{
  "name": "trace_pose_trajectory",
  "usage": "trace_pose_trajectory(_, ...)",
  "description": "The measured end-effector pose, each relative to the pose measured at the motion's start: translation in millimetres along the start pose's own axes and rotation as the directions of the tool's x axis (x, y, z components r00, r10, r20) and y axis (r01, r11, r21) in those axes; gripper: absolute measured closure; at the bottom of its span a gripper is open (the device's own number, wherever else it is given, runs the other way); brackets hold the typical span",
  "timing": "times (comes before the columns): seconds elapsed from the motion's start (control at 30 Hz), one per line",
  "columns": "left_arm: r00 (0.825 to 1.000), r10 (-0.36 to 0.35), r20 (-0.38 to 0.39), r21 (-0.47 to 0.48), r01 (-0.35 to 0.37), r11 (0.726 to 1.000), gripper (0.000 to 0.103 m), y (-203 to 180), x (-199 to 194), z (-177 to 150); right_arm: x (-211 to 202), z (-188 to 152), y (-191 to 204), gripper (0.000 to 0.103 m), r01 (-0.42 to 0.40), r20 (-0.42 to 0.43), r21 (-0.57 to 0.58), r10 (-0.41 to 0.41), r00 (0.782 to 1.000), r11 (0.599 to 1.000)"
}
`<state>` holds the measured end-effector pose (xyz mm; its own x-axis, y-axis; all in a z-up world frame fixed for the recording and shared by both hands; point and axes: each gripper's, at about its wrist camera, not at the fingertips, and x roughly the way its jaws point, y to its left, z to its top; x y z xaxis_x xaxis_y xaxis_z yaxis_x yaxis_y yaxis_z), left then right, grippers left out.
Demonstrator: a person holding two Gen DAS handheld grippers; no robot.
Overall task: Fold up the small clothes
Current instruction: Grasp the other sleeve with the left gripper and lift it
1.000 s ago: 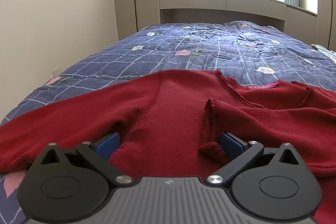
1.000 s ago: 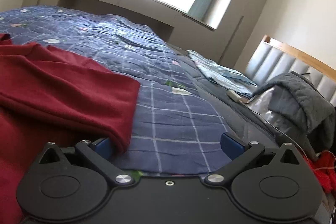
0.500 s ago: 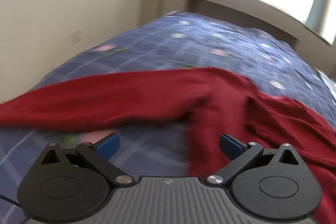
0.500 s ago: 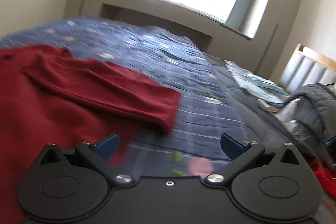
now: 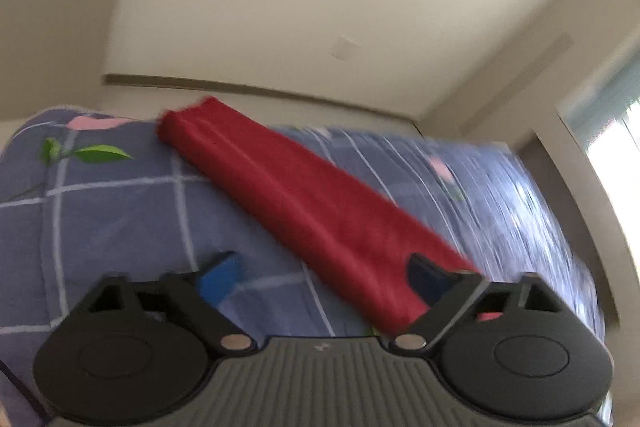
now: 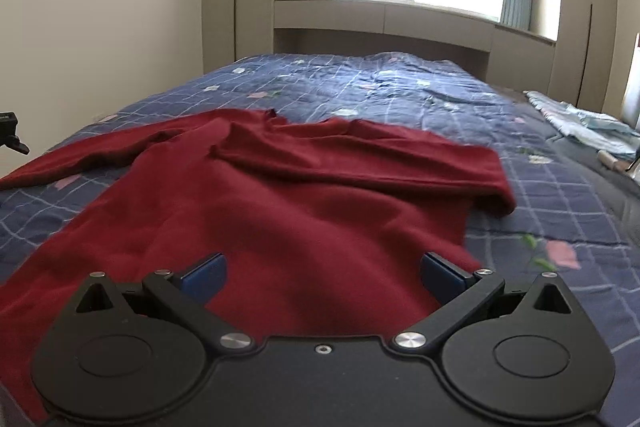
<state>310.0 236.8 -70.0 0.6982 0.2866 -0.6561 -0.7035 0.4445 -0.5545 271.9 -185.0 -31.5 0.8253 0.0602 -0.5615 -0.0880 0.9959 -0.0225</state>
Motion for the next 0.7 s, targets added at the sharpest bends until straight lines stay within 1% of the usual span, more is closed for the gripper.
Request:
trace_pose_trajectory(0.03, 1.000, 0.005, 0.010, -0.029, -0.005, 1.000, 0.021, 2, 2, 3, -1, -1, 2, 0.001, -0.003, -0.004, -0.001, 0.003, 1.000, 1.000)
trace_pose_trajectory(0.07, 1.000, 0.011, 0.020, -0.051, -0.010, 0.999, 0.028, 3, 5, 5, -2, -1, 4, 0.001, -0.007, -0.010, -0.006, 0.006, 1.000, 1.000)
trace_pose_trajectory(0.13, 0.999, 0.026, 0.045, -0.069, -0.023, 0.997, 0.046, 2, 10, 9, -1, -3, 6, 0.001, -0.008, -0.020, -0.021, 0.008, 1.000, 1.000)
trace_pose_trajectory(0.17, 0.998, 0.043, 0.049, -0.071, -0.039, 0.997, 0.063, 3, 12, 10, -1, -5, 6, 0.001, -0.008, -0.023, -0.027, 0.007, 1.000, 1.000)
trace_pose_trajectory(0.2, 0.996, 0.070, 0.045, -0.081, -0.066, 0.995, 0.071, 3, 17, 12, -2, -6, 7, 0.001, -0.006, -0.028, -0.032, 0.005, 1.000, 0.999)
trace_pose_trajectory(0.23, 0.995, 0.084, 0.047, -0.097, -0.079, 0.992, 0.074, 4, 20, 14, -1, -7, 7, 0.001, -0.005, -0.033, -0.033, 0.004, 0.999, 0.999)
trace_pose_trajectory(0.3, 0.993, 0.093, 0.066, -0.114, -0.085, 0.990, 0.091, 4, 24, 15, -1, -9, 7, 0.001, -0.005, -0.041, -0.029, 0.003, 0.999, 1.000)
trace_pose_trajectory(0.37, 0.993, 0.084, 0.087, -0.074, -0.077, 0.994, 0.096, -1, 24, 17, 0, -9, 5, 0.001, -0.003, -0.044, -0.021, 0.002, 0.999, 1.000)
trace_pose_trajectory(0.43, 0.986, 0.059, 0.154, 0.018, -0.062, 0.998, 0.097, -16, 19, 18, 0, -10, 4, 0.001, -0.001, -0.042, -0.011, 0.001, 0.999, 1.000)
trace_pose_trajectory(0.5, 0.973, -0.015, 0.230, 0.143, -0.018, 0.990, 0.098, -43, 10, 19, 0, -9, 3, 0.001, -0.003, -0.034, -0.005, 0.003, 0.999, 1.000)
trace_pose_trajectory(0.53, 0.965, -0.065, 0.253, 0.203, 0.013, 0.979, 0.098, -56, 5, 20, 0, -9, 2, 0.001, -0.003, -0.030, -0.003, 0.003, 1.000, 1.000)
trace_pose_trajectory(0.57, 0.955, -0.125, 0.269, 0.269, 0.050, 0.962, 0.098, -71, -1, 19, 0, -9, 0, 0.001, -0.002, -0.027, -0.002, 0.002, 1.000, 1.000)
trace_pose_trajectory(0.6, 0.940, -0.195, 0.280, 0.352, 0.089, 0.932, 0.098, -90, -8, 15, 0, -9, -1, 0.001, 0.000, -0.025, 0.000, 0.000, 1.000, 1.000)
trace_pose_trajectory(0.63, 0.925, -0.249, 0.288, 0.421, 0.111, 0.900, 0.098, -106, -14, 10, 1, -9, -2, 0.001, 0.002, -0.023, 0.005, -0.002, 1.000, 1.000)
trace_pose_trajectory(0.67, 0.907, -0.305, 0.289, 0.491, 0.133, 0.861, 0.098, -122, -21, 2, 1, -9, -4, 0.001, 0.005, -0.021, 0.012, -0.005, 1.000, 1.000)
trace_pose_trajectory(0.7, 0.887, -0.372, 0.274, 0.566, 0.165, 0.808, 0.098, -140, -28, -8, 2, -9, -6, 0.001, 0.008, -0.018, 0.020, -0.008, 1.000, 1.000)
